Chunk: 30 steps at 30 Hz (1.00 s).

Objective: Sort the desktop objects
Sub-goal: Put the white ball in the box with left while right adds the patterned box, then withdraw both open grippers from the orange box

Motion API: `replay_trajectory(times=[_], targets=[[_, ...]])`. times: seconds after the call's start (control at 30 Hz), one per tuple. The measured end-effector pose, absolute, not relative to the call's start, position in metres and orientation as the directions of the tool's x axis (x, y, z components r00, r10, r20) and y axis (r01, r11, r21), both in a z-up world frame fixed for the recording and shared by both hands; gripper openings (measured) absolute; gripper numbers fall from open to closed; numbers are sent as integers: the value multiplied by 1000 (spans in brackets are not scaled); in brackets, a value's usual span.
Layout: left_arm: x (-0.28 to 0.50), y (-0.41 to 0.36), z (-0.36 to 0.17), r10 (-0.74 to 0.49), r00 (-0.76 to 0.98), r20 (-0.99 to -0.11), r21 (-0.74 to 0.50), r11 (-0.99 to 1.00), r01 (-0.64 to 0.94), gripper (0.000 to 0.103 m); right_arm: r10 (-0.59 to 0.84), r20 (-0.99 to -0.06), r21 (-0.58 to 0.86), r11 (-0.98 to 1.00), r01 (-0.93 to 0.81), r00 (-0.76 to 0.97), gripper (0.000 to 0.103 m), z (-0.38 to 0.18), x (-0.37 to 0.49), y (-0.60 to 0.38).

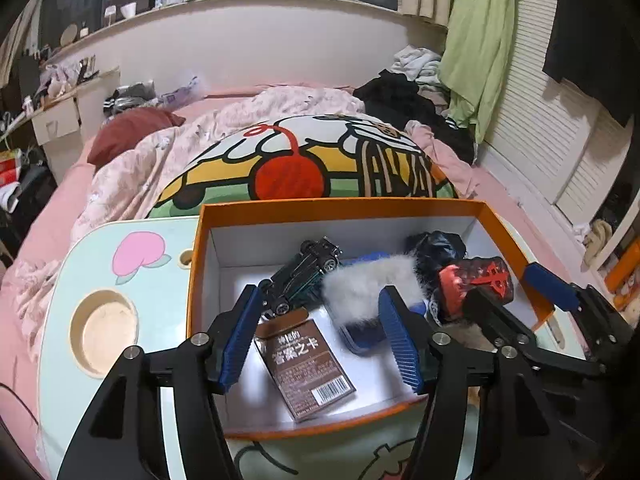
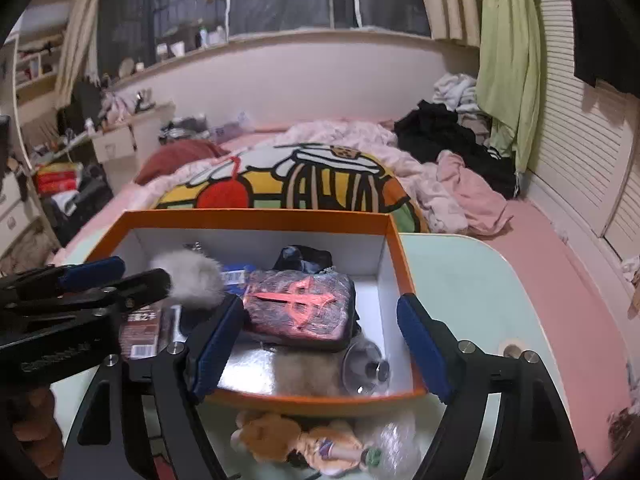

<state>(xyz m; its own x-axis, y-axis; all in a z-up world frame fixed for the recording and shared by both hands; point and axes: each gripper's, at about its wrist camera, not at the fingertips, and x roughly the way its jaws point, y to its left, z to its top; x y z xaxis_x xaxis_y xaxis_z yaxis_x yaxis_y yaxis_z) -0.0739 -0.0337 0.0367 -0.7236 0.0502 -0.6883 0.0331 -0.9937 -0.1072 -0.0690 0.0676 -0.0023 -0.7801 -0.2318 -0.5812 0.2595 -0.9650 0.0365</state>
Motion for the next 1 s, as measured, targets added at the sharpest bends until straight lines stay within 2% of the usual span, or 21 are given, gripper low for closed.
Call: replay_trajectory(times=[0.1, 0.17, 0.2, 0.3, 0.33, 0.43, 0.6, 0.7, 0.83, 0.87, 1.0], targets=[[-64, -33, 51, 106, -743, -660, -163, -987, 4, 68, -289, -505, 120, -957, 265, -813, 80, 12, -57, 85], [-56, -36, 62, 104, -749, -655, -168, -986, 11, 83, -277, -463, 144, -961, 236, -842, 82, 25, -44, 96], [-49, -35, 66, 112, -744, -659, -176, -984, 8, 84, -279, -459, 159, -960, 231, -844, 83, 30, -38, 101], [-25, -28, 73, 155, -717, -679, -188, -982, -33, 84, -308, -491, 184, -951, 249, -814, 85, 28, -14, 113], [-12, -21, 76, 143, -739, -659, -159, -986, -49, 84, -297, -527, 164, -955, 248, -796, 85, 18, -3, 116], [18, -2, 73, 9, -770, -638, -11, -1000, -3, 84, -266, -617, 129, -963, 239, -740, 85, -8, 15, 120], [31, 23, 65, -68, -803, -593, 133, -991, -14, 85, -199, -714, 55, -972, 230, -671, 87, -53, 22, 119], [30, 33, 60, -121, -809, -575, 205, -979, 0, 90, -187, -721, 38, -972, 231, -668, 89, -58, 18, 119], [9, 28, 61, -159, -794, -587, 234, -972, 22, 90, -190, -717, 41, -972, 231, -671, 89, -60, 20, 123], [7, 27, 60, -163, -788, -594, 232, -972, 26, 93, -190, -717, 41, -972, 232, -670, 90, -60, 20, 124], [-9, 24, 62, -89, -769, -633, 184, -982, -38, 94, -193, -717, 45, -972, 232, -670, 90, -60, 19, 124]])
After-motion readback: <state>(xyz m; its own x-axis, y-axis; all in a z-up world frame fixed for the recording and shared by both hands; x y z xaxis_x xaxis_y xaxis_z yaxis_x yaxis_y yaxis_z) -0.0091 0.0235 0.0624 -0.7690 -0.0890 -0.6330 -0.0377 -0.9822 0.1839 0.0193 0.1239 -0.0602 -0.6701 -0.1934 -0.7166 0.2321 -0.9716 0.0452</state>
